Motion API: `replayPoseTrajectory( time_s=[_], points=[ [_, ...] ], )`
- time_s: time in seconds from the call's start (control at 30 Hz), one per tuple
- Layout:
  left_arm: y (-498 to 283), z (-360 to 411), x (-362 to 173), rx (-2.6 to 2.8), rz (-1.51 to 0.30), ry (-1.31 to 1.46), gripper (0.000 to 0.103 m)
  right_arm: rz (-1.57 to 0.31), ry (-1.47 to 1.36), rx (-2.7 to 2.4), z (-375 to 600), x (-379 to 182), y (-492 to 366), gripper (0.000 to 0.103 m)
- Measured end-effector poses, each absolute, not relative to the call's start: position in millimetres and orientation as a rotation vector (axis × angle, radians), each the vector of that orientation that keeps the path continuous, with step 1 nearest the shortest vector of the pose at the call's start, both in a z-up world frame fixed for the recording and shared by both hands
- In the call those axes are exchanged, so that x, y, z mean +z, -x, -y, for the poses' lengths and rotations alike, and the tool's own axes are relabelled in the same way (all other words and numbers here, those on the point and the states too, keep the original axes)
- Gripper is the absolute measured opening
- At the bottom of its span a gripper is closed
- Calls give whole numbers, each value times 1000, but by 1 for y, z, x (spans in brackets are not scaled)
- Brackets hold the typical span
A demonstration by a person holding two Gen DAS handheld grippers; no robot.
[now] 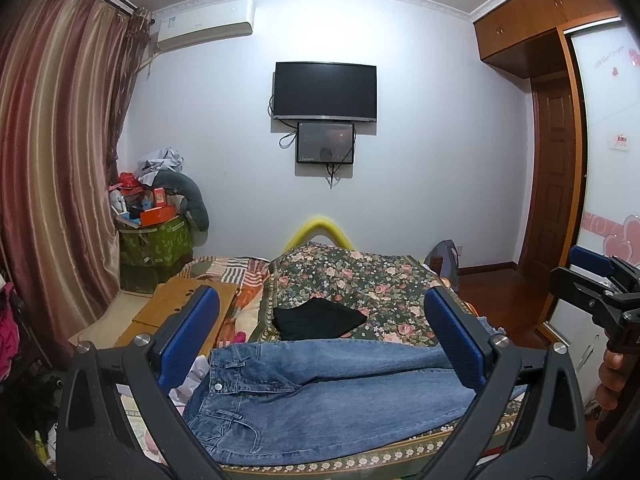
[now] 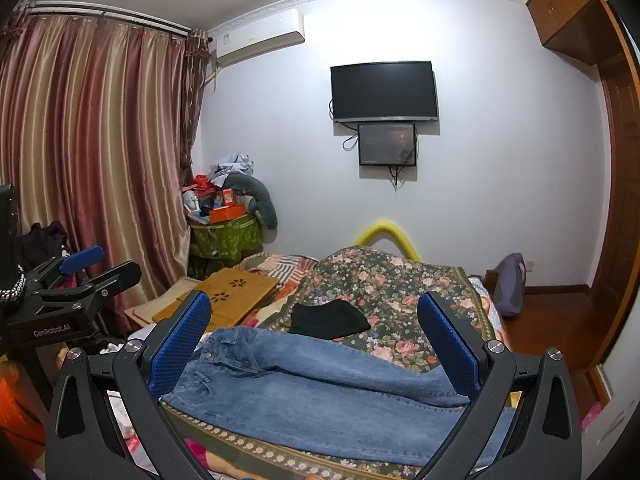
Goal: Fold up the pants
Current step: 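Grasp the jeans waistband with the left tool while the right tool grasps a leg hem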
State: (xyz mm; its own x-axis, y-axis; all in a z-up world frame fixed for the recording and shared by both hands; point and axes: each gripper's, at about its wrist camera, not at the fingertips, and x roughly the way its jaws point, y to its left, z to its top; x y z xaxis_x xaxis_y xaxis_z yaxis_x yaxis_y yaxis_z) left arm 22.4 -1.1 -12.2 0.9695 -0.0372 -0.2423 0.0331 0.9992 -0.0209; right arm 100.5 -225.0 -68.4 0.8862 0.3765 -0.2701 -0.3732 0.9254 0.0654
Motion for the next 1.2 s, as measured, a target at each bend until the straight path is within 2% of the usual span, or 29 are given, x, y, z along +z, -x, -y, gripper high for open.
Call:
replayPoseTrajectory(
  time_s=[0.47,0.73,0.87,1.0,1.07,1.2],
  points=[
    [-120,-60,-63,107,-389,24,103,-435,-5,339,229,-119,-181,103],
    [-222,-130,-124,175,-606,79,102,-546,47,359,227,-161,-243,103],
    [-277,-164,-170,231,-721,54,89,-618,47,383,227,-186,-280,103],
    [-316,-181,-213,267,-816,35,85,-719,22,421,232,-215,-326,103],
    [-333,-188,-234,254,-854,51,76,-770,-4,437,238,-230,-348,96],
    [-366,-203,-277,225,-932,98,68,-864,-20,460,242,-264,-393,85]
  ],
)
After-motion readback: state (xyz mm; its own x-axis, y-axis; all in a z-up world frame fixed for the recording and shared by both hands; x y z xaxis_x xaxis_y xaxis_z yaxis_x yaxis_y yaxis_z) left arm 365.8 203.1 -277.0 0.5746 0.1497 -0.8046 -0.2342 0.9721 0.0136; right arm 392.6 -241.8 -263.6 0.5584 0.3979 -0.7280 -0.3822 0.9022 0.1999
